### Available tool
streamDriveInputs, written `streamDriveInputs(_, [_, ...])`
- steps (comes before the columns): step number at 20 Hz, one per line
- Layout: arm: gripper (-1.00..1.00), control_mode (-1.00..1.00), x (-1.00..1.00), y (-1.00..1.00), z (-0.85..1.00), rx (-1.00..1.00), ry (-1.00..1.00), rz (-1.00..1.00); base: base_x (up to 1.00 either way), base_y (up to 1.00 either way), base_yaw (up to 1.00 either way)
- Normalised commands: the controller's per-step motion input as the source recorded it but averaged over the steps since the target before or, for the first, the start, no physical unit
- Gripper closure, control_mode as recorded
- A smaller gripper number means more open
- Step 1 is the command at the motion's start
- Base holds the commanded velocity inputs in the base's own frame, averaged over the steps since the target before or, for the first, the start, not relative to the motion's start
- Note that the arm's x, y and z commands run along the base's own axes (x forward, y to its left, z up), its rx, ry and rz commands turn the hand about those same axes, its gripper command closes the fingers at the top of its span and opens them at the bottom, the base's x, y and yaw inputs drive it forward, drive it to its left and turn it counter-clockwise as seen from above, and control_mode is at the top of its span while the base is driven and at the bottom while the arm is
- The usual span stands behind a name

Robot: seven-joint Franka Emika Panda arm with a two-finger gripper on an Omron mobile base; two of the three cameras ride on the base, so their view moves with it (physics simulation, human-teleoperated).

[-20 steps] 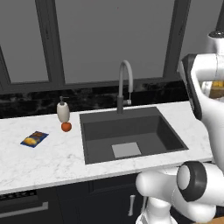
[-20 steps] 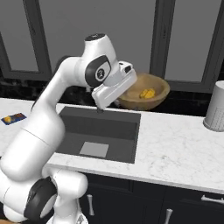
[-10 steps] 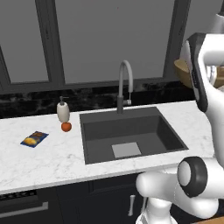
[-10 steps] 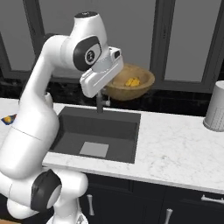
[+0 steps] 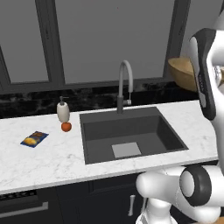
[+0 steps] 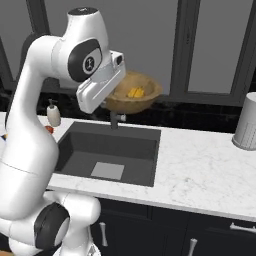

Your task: Pick the squash from the sink and place it in the bowl. Then pick the bowl and place it in the microwave. Then close the microwave door and press the start button.

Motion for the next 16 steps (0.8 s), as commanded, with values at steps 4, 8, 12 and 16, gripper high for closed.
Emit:
streamDriveInputs(4, [1.00,-1.00,-0.33,0.25,0.00,-0.05,-0.16,0.01,0.00,0.00,0.00])
streamDriveInputs(8, [1.00,-1.00,-0.31,0.16,0.00,0.00,-0.11,0.00,0.00,0.00,0.00])
streamDriveInputs(12, [1.00,1.00,-0.05,0.09,0.00,-0.01,-0.01,0.00,-0.36,0.07,0.00])
streamDriveInputs(16, [1.00,1.00,0.00,0.00,0.00,0.00,0.00,0.00,-0.78,0.06,0.05])
